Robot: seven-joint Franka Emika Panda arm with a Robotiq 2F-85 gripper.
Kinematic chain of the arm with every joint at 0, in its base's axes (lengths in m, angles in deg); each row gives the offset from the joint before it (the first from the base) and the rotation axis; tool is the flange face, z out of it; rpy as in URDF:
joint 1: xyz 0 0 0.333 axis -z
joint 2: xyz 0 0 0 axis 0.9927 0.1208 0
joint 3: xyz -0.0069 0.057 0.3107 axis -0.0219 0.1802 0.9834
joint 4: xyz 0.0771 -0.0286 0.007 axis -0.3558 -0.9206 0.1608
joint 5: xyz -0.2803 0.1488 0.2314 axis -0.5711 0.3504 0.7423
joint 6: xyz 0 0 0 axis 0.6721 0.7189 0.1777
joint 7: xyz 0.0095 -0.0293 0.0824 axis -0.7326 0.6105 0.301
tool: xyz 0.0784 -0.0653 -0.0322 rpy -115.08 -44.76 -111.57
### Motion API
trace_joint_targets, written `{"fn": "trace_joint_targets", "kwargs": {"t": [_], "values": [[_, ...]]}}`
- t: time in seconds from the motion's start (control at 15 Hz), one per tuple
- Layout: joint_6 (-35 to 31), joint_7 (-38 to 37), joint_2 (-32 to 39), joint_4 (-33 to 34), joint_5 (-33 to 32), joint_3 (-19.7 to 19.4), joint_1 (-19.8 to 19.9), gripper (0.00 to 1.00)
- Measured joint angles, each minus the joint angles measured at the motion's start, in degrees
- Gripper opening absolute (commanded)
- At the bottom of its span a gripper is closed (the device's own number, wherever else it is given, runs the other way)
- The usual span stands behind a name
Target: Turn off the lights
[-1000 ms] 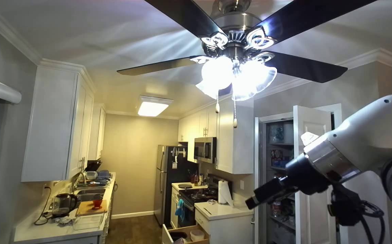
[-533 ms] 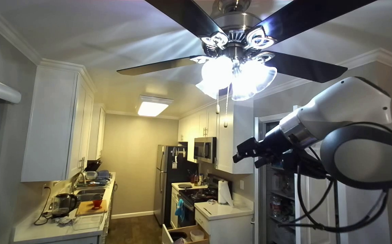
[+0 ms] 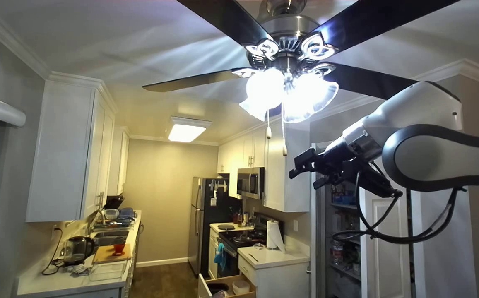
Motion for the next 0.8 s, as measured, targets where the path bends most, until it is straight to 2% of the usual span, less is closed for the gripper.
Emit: {"fn": "trace_joint_targets", "kwargs": {"t": [0.53, 0.8], "values": [[0.41, 0.00, 0.12, 0.00, 0.00, -0.29, -0.79, 1.00], [-13.26, 1.41, 1.76, 0.49, -2.09, 0.09, -0.93, 1.00]]}}
